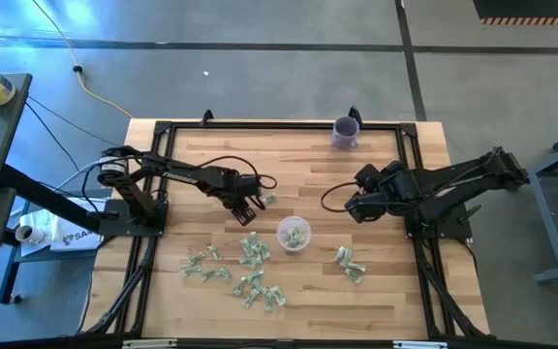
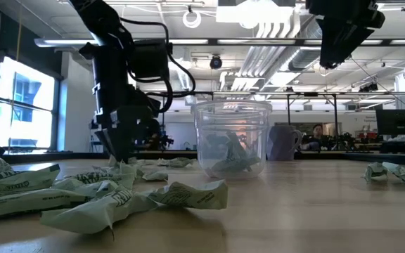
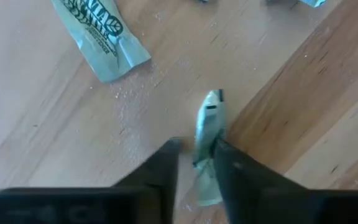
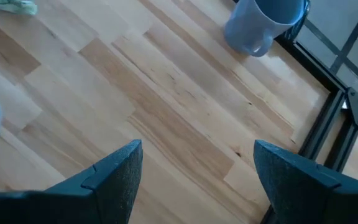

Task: Pick and place Stevia / Truvia into bins
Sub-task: Put the stevia packet into the bin

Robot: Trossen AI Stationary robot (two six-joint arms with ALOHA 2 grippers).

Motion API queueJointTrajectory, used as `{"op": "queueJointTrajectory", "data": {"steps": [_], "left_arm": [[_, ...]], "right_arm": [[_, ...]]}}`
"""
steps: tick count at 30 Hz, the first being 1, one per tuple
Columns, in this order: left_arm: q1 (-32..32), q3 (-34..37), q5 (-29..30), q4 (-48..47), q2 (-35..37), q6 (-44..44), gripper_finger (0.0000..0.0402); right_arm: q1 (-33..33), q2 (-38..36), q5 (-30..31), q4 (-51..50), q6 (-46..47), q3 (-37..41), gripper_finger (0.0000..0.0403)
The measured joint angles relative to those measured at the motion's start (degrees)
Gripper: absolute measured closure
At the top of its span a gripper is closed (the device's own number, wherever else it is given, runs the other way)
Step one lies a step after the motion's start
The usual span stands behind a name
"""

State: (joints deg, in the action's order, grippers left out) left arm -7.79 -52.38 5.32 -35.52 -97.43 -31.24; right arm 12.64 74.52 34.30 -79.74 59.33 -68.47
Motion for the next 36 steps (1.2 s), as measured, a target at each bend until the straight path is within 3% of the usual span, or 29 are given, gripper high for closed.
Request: {"op": "queueJointTrajectory", "data": {"steps": [4,6,11,14,19,24,28,36], "left_arm": [[-0.1,0.0,-0.3,-0.1,0.4,0.0,0.036],[-0.1,0.1,-2.0,-0.4,1.5,-0.1,0.0382],[2.2,-4.2,-3.5,-3.0,6.5,-4.1,0.0363],[5.9,-7.2,-2.8,-1.9,10.4,-6.2,0.0372],[12.3,-10.5,-0.5,13.1,13.5,-6.1,0.0382],[12.2,-11.8,-4.4,20.4,8.6,-5.0,0.038],[12.4,-13.1,-6.5,21.6,4.6,-3.2,0.0379],[12.7,-17.3,-9.5,21.3,-1.3,1.3,0.0374]], "right_arm": [[-1.0,0.0,0.2,0.8,-0.4,0.0,0.0108],[-1.1,0.0,1.5,2.5,-0.5,0.0,0.0108],[-1.1,0.0,5.8,8.3,-2.1,0.0,0.0108],[-1.1,0.0,6.7,9.6,-2.9,0.0,0.0108],[-1.0,0.0,5.4,8.7,-3.1,0.0,0.0108],[0.2,0.0,-0.3,1.3,-2.0,0.0,0.0108],[4.9,0.0,-2.8,-5.1,4.3,0.0,0.0108],[14.0,1.6,-8.1,-4.8,11.6,0.0,0.0108]]}}
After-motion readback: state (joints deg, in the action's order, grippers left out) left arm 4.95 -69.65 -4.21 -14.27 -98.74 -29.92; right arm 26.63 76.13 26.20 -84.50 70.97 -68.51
